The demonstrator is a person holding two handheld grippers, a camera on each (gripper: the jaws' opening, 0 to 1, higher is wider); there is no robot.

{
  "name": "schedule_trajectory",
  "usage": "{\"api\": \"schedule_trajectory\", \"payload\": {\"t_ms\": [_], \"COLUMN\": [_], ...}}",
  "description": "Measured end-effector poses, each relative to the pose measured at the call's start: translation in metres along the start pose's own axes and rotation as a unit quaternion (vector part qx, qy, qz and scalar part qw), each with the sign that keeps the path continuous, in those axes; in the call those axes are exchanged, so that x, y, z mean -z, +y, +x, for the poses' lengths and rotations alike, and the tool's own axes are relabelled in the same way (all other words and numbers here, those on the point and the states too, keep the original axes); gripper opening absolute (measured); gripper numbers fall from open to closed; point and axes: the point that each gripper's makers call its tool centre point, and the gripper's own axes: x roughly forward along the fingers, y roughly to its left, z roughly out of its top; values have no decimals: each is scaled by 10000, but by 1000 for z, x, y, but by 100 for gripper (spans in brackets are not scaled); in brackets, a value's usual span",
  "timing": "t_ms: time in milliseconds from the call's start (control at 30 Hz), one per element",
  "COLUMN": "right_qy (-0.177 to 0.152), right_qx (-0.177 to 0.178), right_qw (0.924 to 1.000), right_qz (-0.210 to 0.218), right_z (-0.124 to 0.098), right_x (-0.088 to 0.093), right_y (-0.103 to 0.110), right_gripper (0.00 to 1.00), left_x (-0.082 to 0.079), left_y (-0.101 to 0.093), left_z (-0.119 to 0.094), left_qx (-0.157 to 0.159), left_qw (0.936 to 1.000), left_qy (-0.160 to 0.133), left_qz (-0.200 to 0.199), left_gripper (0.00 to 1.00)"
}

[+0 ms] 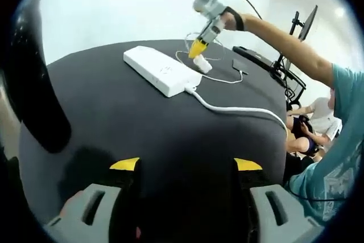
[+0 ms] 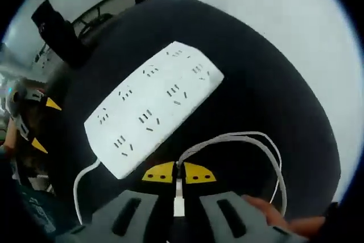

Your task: Connect the charging cable to the phone, plug the charger into the socket, and turn on the power strip switch to charge the phone.

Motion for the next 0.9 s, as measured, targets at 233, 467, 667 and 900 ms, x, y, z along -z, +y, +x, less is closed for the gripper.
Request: {"api": "schedule_trajectory", "payload": {"t_ms": [233, 467, 667, 900], "right_qy": [-1709, -2904, -3552, -3849], "right_qx": [-55, 305, 348, 551], "right_qw": [9818, 9442, 9036, 8651], "right_qz": [831, 1524, 2368, 3169], "right_z": [-42, -75, -86, -75], "right_x": [-25, -41, -47, -37], "right_y": [-10, -12, 2, 14], "right_gripper": [2, 2, 2, 2], "left_x": [-7, -10, -16, -17], "left_y": [-4, -11, -14, -17], "left_z": [1, 0, -3, -4], "left_qx": [12, 46, 101, 179], "left_qw": [9999, 9997, 9994, 9989], "left_qy": [-56, -87, -239, -242], "left_qz": [92, 214, 218, 371], "left_gripper": [59, 58, 58, 58]}}
